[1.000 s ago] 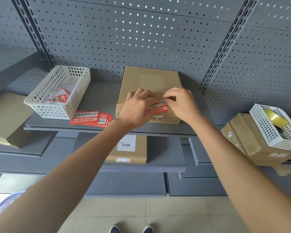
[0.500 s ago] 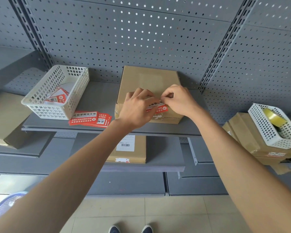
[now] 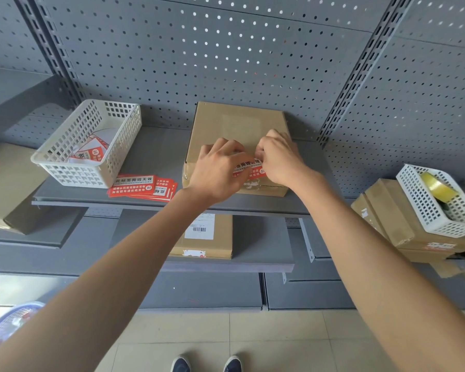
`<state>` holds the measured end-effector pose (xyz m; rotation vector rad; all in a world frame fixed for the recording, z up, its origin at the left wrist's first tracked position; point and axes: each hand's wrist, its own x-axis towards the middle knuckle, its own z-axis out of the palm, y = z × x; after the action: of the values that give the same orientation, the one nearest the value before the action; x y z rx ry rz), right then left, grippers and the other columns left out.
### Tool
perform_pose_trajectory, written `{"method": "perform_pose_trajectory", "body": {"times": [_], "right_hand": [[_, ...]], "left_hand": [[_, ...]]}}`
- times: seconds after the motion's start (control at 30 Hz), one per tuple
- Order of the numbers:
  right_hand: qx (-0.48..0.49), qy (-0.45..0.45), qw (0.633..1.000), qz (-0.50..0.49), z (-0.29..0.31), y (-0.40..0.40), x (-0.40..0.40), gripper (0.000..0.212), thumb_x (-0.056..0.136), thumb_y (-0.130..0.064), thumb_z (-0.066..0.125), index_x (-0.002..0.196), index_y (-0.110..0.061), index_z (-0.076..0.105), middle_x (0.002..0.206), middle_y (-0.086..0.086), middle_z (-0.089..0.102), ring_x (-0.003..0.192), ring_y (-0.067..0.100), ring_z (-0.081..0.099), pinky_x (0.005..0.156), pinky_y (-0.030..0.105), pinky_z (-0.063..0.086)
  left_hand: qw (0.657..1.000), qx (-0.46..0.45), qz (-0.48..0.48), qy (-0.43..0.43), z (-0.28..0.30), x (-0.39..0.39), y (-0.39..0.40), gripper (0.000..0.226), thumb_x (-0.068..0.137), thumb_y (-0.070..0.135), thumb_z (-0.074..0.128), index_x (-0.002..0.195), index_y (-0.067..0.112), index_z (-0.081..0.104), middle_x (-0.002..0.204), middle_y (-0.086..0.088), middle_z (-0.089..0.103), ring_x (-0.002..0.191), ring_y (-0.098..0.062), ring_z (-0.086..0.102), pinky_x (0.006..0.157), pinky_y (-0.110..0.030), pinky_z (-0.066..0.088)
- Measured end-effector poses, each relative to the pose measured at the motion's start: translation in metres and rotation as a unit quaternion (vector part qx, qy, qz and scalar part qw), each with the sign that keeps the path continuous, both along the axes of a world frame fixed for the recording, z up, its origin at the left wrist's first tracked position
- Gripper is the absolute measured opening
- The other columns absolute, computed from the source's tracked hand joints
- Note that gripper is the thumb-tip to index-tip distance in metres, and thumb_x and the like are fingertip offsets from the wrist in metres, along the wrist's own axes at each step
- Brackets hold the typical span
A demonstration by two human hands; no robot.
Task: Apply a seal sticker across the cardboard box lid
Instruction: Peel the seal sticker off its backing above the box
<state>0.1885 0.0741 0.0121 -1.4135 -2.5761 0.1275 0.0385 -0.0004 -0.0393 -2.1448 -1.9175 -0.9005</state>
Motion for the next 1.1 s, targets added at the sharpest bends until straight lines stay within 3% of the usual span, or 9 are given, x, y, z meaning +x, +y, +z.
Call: {"method": "perform_pose_trajectory", "body": {"times": [0.1,0.33,0.53,0.7,0.83,0.93,1.1], "right_hand": [[0.016,-0.005,1.0,-0.002,-0.002,-0.004,0.0,0.015,0.097,-0.006,0.055,0.093,-0.02,0.061,0.115,0.005,0.052,0.115,0.028,0.045,0.097,0.041,0.038],[-0.006,0.021,1.0,-0.002,-0.003,-0.003,0.004,0.018,0.098,-0.009,0.054,0.088,-0.024,0.053,0.116,0.003,0.053,0.118,0.028,0.045,0.094,0.038,0.034],[-0.017,0.05,0.999,-0.01,-0.006,-0.004,0.007,0.021,0.1,-0.006,0.047,0.09,-0.023,0.052,0.119,0.004,0.056,0.119,0.028,0.047,0.095,0.039,0.037],[-0.061,0.139,0.988,-0.008,-0.006,-0.003,0.014,0.017,0.102,-0.009,0.046,0.093,-0.016,0.058,0.11,0.002,0.059,0.112,0.027,0.051,0.097,0.043,0.043],[-0.085,0.229,0.97,-0.004,-0.012,-0.005,0.022,0.01,0.101,-0.019,0.053,0.106,-0.016,0.061,0.109,-0.003,0.063,0.103,0.017,0.058,0.095,0.039,0.049],[-0.069,0.214,0.974,0.019,-0.018,-0.007,0.024,0.015,0.098,-0.02,0.059,0.111,-0.017,0.066,0.11,-0.003,0.061,0.109,0.018,0.057,0.099,0.038,0.047],[-0.052,0.201,0.978,0.02,-0.018,-0.006,0.022,0.011,0.095,-0.02,0.062,0.098,-0.018,0.072,0.102,-0.003,0.058,0.108,0.022,0.055,0.098,0.046,0.045]], "left_hand": [[1.0,-0.001,0.0,-0.002,0.001,0.0,0.0,0.032,0.089,0.042,0.055,0.109,0.032,0.077,0.113,0.007,0.066,0.108,-0.025,0.057,0.087,-0.042,0.041],[1.0,-0.003,0.0,-0.01,0.005,0.002,-0.001,0.031,0.088,0.043,0.056,0.108,0.031,0.076,0.111,0.006,0.065,0.107,-0.025,0.056,0.088,-0.044,0.042],[0.994,-0.072,0.033,-0.081,0.025,0.009,0.008,0.014,0.092,0.042,0.061,0.098,0.033,0.07,0.105,0.008,0.059,0.109,-0.021,0.049,0.085,-0.038,0.03],[0.987,-0.117,0.064,-0.093,0.033,0.018,0.018,0.013,0.091,0.037,0.059,0.098,0.033,0.07,0.102,0.007,0.057,0.111,-0.023,0.045,0.084,-0.038,0.025],[0.984,-0.124,0.063,-0.108,0.033,0.018,0.019,0.013,0.093,0.035,0.058,0.095,0.037,0.071,0.1,0.008,0.057,0.112,-0.022,0.044,0.085,-0.039,0.025],[0.982,-0.132,0.056,-0.122,0.035,0.018,0.02,0.013,0.093,0.034,0.058,0.095,0.037,0.071,0.1,0.009,0.057,0.114,-0.022,0.043,0.086,-0.039,0.025],[0.982,-0.132,0.054,-0.125,0.034,0.018,0.019,0.015,0.095,0.033,0.057,0.094,0.035,0.072,0.102,0.01,0.057,0.114,-0.022,0.043,0.087,-0.039,0.024]]}}
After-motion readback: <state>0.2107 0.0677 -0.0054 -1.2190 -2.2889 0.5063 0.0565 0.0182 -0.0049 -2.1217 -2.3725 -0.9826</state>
